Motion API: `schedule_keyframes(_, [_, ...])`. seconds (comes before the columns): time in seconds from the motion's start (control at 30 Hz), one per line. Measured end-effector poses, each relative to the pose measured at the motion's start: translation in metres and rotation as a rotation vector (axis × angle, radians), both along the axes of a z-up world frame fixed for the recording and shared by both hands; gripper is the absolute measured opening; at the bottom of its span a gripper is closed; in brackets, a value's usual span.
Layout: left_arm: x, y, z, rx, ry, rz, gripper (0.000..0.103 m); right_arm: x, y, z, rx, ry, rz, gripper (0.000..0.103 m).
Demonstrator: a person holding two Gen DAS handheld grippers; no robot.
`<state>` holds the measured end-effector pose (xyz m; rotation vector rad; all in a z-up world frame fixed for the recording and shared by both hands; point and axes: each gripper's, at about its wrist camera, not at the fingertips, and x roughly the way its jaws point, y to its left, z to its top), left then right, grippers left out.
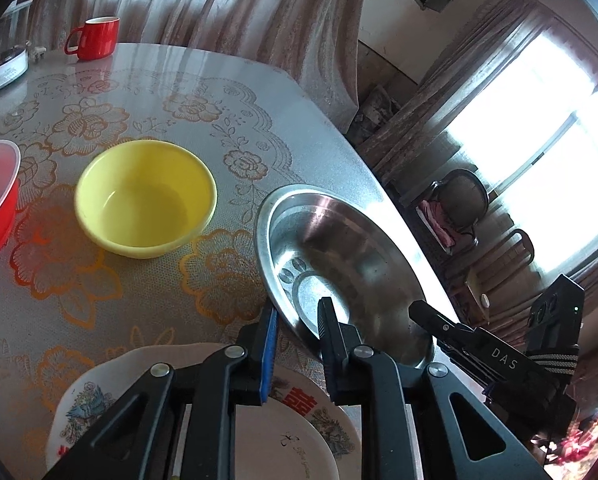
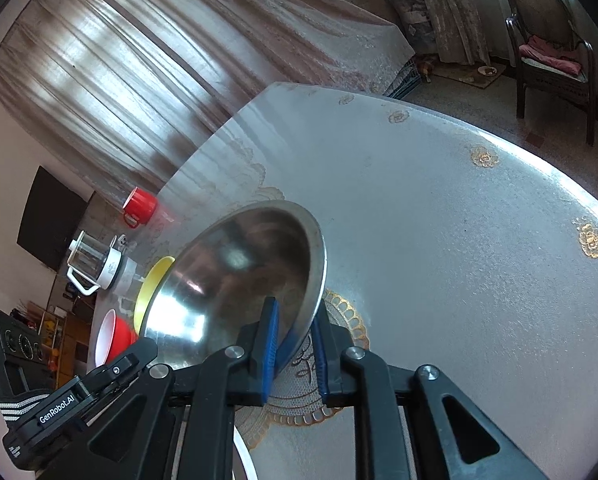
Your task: Organize plates and bowls
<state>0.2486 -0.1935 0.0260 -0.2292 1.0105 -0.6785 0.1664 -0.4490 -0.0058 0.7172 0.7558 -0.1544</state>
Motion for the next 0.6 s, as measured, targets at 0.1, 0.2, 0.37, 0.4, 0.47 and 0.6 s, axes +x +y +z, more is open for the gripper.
schedule_keyframes(0.1, [-0.004, 0.007, 0.003, -0.019, 0.002, 0.005, 0.019, -0.003, 0.001, 0.002, 0.009, -0.005, 0.000, 0.015])
schedule_keyframes(0.2, [-0.009, 0.016, 0.006, -0.032, -0.001, 0.014, 0.019, -0.008, 0.005, 0.006, 0.018, -0.020, 0.013, 0.015])
schedule_keyframes(0.37, [-0.018, 0.030, 0.012, -0.051, -0.015, 0.028, 0.019, -0.015, 0.016, 0.013, 0.016, -0.043, 0.030, 0.015])
schedule_keyframes(0.4, [-0.020, 0.033, 0.013, -0.054, -0.017, 0.030, 0.019, -0.016, 0.018, 0.014, 0.017, -0.046, 0.033, 0.015])
schedule_keyframes(0.47, [-0.024, 0.039, 0.016, -0.063, -0.022, 0.032, 0.019, -0.019, 0.023, 0.017, 0.018, -0.056, 0.044, 0.015])
schedule_keyframes(0.6, [-0.033, 0.052, 0.019, -0.072, -0.032, 0.039, 0.019, -0.026, 0.032, 0.021, 0.023, -0.072, 0.062, 0.015])
